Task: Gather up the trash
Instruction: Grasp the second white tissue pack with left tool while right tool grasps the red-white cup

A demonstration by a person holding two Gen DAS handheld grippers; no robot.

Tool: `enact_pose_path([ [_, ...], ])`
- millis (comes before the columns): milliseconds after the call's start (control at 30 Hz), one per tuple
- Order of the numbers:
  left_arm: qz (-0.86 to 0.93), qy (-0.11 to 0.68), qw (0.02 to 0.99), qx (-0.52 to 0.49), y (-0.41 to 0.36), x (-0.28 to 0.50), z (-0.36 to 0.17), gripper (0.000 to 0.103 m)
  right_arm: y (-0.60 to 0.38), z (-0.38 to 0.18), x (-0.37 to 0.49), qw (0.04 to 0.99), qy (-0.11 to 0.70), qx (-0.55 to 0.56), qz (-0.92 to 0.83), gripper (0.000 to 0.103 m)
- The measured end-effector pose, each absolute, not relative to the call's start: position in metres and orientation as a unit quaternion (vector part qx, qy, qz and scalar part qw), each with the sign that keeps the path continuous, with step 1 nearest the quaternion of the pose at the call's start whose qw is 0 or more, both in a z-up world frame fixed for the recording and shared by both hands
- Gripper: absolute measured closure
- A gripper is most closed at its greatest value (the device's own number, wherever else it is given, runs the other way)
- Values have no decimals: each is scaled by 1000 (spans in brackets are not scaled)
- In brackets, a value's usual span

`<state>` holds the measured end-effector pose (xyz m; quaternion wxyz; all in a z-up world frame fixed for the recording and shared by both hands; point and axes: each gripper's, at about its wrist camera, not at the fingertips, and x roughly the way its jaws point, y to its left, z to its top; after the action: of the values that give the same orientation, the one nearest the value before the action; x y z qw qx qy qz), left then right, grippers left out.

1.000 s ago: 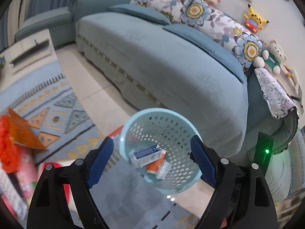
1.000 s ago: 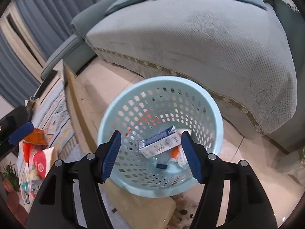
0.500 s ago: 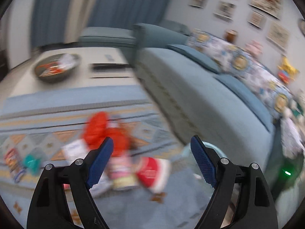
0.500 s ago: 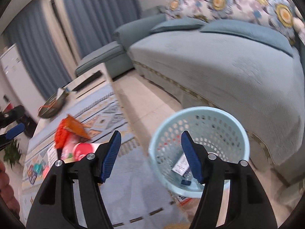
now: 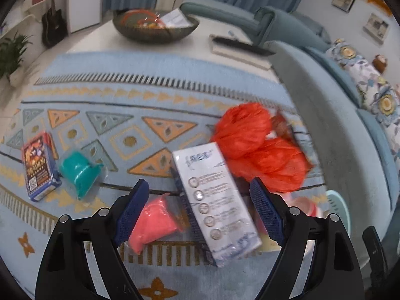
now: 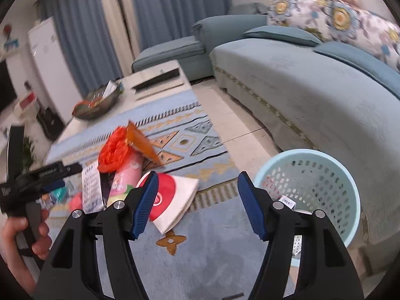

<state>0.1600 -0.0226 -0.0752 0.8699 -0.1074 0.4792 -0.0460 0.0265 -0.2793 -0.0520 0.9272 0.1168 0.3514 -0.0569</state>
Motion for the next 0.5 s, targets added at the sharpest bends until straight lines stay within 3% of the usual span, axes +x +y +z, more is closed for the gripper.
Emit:
enact_pose_path([
  [233,-47,519,849,-90,-41,176,-104,21,-278,-78,57,915,382,123,-36,41],
  [500,-75,537,827,-147,-27,175,-113,23,-275,-93,93,907,400,130,1,37],
])
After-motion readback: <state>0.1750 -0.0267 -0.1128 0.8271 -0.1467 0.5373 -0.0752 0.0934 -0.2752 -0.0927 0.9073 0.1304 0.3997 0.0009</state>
